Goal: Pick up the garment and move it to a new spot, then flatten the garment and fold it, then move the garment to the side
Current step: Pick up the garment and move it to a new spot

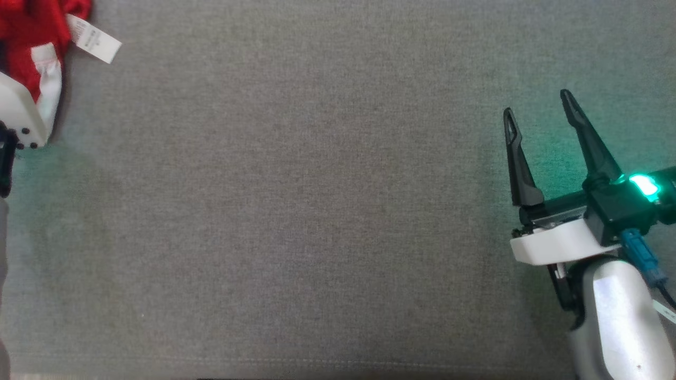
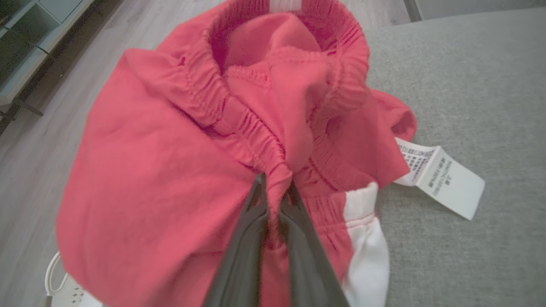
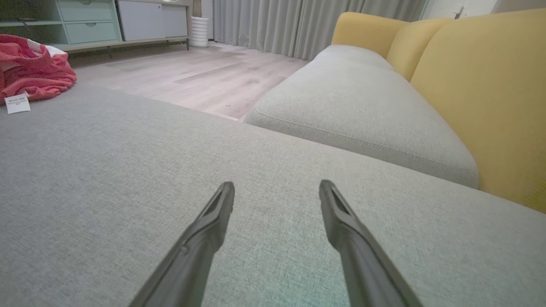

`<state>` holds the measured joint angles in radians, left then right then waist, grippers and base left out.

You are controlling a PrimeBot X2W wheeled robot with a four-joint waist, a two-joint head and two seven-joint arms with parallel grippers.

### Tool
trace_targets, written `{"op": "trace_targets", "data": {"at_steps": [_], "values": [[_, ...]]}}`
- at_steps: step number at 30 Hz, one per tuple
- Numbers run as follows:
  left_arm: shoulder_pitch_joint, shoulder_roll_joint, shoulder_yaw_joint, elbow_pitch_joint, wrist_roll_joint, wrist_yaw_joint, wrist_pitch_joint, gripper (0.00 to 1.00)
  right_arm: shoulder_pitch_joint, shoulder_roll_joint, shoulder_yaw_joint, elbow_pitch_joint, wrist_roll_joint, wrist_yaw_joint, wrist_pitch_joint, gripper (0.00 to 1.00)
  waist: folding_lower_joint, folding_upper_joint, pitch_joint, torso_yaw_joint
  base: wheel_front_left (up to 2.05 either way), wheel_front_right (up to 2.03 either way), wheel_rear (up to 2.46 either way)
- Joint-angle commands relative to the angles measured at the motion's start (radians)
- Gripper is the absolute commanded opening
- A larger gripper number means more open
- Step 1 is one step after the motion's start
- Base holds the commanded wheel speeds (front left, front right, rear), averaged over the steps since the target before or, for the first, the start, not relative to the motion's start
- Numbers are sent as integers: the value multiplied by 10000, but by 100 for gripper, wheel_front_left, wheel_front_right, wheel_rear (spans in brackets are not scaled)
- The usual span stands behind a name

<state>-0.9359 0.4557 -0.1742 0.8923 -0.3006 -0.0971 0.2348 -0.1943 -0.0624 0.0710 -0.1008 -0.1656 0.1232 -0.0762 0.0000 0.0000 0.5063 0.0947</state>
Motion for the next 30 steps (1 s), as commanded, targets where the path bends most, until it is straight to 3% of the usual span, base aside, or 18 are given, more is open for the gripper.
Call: {"op": "trace_targets", "data": {"at_steps": [1,8,17,20,24,30], "values": [[-292,757,161,-238,93,-13,-101,0,69,28,268,-227,73,75,-123,100,0,0,-251,52,0,0,0],[-274,1099,-241,-560,341,-120,-258,0,199,87,326,389,313,75,-442,100,0,0,-1417,64,0,0,0],[-609,1514,-1395,-1953,569,-312,174,0,731,118,260,1332,978,75,-894,100,0,0,-3423,-289,0,0,0],[-685,1541,-2003,-2578,445,-328,333,0,963,119,250,1588,1222,75,-1018,100,0,0,-4106,-544,0,0,0],[-691,1483,-3511,-3738,-178,-332,580,0,1449,120,102,1857,1479,75,-1138,100,0,0,-5085,-1011,0,0,0],[-622,1013,-4606,-4630,-914,-334,654,0,1733,121,-27,1889,1583,75,-1190,100,0,0,-5311,-1510,0,0,0]]}}
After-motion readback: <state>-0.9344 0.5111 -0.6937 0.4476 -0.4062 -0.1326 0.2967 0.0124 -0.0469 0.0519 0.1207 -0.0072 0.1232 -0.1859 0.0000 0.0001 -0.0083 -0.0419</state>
